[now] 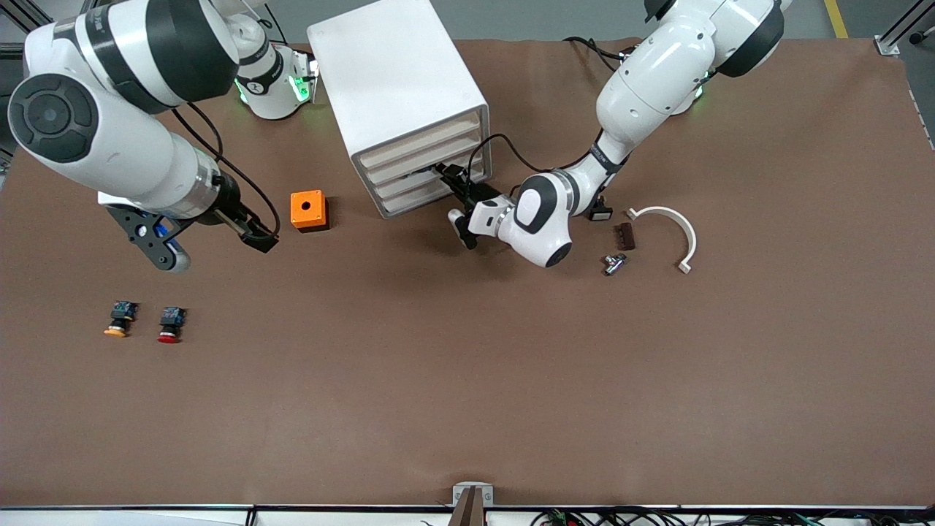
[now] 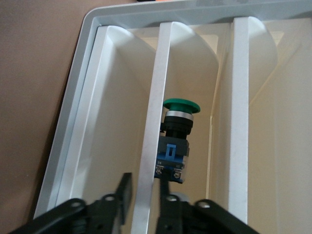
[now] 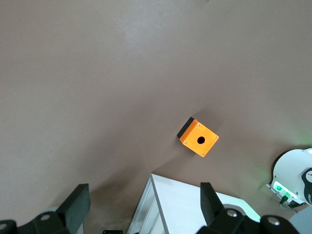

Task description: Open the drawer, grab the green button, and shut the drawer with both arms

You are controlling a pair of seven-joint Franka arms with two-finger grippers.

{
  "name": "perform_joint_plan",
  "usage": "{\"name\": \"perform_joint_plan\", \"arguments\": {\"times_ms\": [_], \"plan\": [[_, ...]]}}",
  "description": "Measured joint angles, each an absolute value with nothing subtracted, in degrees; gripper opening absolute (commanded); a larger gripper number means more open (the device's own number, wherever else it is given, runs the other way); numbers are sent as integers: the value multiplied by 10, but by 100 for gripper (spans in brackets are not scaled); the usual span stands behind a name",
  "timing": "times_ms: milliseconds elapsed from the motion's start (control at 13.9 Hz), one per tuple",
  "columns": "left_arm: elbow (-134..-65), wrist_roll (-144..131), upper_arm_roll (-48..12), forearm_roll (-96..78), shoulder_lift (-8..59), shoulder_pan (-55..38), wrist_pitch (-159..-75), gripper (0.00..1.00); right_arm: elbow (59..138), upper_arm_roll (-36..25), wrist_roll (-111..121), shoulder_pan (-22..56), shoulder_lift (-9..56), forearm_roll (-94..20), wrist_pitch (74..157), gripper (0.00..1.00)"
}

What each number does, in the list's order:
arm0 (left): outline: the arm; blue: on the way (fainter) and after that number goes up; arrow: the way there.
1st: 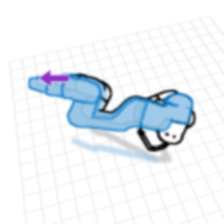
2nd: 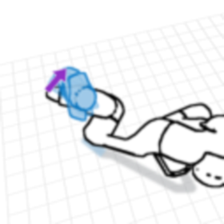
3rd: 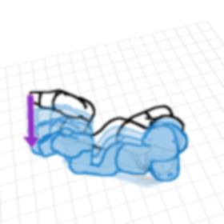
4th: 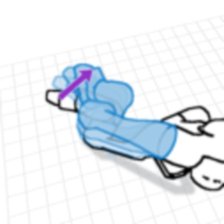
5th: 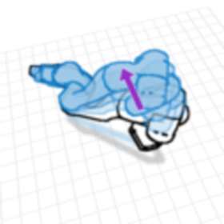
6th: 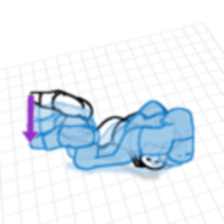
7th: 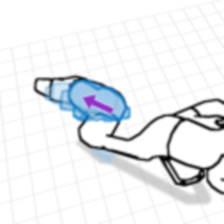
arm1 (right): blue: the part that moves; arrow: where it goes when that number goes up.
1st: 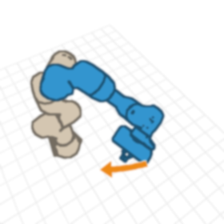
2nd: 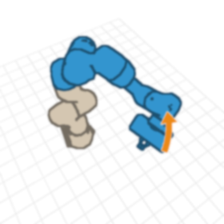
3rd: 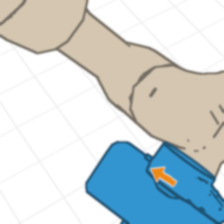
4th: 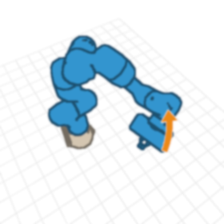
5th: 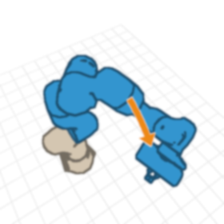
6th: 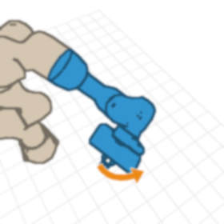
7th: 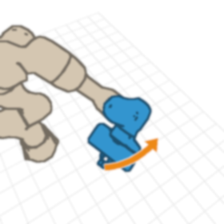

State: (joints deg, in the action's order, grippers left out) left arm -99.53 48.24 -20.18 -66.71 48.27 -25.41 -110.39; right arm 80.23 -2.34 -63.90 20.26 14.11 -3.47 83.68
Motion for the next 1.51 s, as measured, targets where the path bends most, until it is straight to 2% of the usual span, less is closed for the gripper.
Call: {"name": "perform_joint_plan", "arguments": {"times_ms": [72, 789, 1148, 1507], "plan": [[-996, 484, -202, -668, 483, -254, -1104, 0, 802, -23, -639, 205, 142, -33, 837, 100], [-984, 473, -196, -667, 484, -243, -1088, 0, 802, -23, -648, 227, 156, -33, 854, 100], [-934, 471, -155, -663, 508, -233, -1036, 0, 802, -23, -700, 255, 160, -33, 873, 100], [-887, 468, -134, -645, 534, -219, -991, 0, 802, -23, -822, 324, 184, -33, 911, 100]]}}
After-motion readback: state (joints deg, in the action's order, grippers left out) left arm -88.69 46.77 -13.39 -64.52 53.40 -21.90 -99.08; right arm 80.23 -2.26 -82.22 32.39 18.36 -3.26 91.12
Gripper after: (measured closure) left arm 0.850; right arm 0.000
